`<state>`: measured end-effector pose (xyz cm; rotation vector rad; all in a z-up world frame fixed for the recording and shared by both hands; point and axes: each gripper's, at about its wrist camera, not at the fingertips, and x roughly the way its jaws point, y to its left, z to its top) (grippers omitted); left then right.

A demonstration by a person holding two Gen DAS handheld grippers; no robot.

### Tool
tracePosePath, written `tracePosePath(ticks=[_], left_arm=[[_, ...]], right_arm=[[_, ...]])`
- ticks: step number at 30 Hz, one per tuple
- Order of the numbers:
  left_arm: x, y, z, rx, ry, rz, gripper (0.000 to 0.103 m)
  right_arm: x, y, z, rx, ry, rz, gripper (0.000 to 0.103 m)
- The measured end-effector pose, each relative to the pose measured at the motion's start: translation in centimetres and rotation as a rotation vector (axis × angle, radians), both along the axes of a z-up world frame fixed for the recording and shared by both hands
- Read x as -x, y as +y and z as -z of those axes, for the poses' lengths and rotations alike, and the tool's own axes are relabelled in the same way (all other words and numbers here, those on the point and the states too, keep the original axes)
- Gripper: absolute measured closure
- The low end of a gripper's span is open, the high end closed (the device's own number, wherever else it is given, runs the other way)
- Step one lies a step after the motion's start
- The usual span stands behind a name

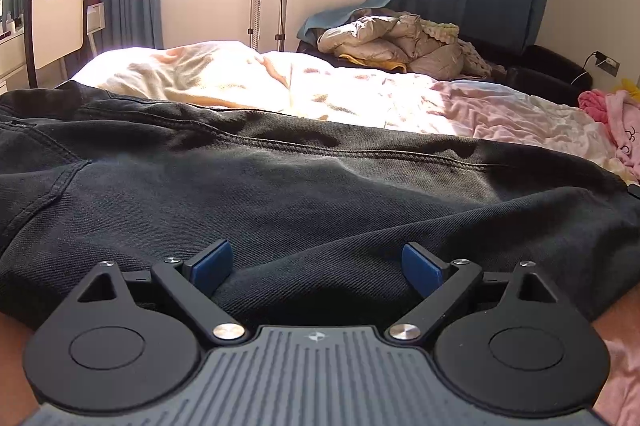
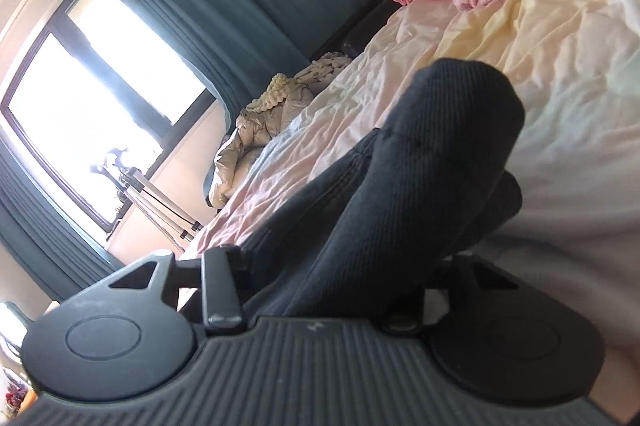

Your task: Fold clothes

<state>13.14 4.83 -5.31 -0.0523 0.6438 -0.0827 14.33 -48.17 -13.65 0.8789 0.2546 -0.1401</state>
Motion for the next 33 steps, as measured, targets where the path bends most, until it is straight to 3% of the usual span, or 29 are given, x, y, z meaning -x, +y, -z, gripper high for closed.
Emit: tracePosePath(ticks=[4, 5, 6, 9, 18, 22, 27, 30, 33], left_arm=[[0.1, 0.0, 0.0, 0.004, -0.005, 0.001, 0.010], [0.1, 0.1, 0.0, 0.005, -0.008, 0.002, 0.010], [0.2, 0.1, 0.0, 0.004, -0.011, 0.005, 0.010], [0.5, 0.2, -0.2, -0.008, -0.028, 0.009, 0.010], [0.7, 0.1, -1.8, -0.070, -0.052, -0.022, 0.010], [0.3, -0.6, -3.1, -0.059, -0.090, -0.031, 0.010], [-2.2, -2.6, -2.1, -0.064, -0.036, -0.021, 0.010], [-3.9, -4.6, 0.4, -0.170, 0.071, 0.020, 0.009], [-4.1, -5.3, 1.7, -0.248, 0.083, 0.050, 0.008]], right_arm=[[-0.4, -1.3, 2.3, -0.153, 0.049, 0.021, 0.058], [-0.5, -1.7, 3.1, -0.205, 0.076, 0.029, 0.064], [-0.4, -1.9, 3.6, -0.258, 0.073, 0.042, 0.080], [-0.2, -2.5, 4.4, -0.383, 0.059, 0.078, 0.092], [0.8, -2.7, -0.8, -0.355, -0.042, 0.148, 0.096], [1.9, -4.0, -1.9, -0.349, -0.077, 0.222, 0.097], [3.9, -6.1, -2.1, -0.331, -0.066, 0.308, 0.097], [4.3, -5.9, -2.4, -0.283, -0.058, 0.300, 0.096], [4.4, -4.7, -3.3, -0.196, -0.061, 0.286, 0.096]])
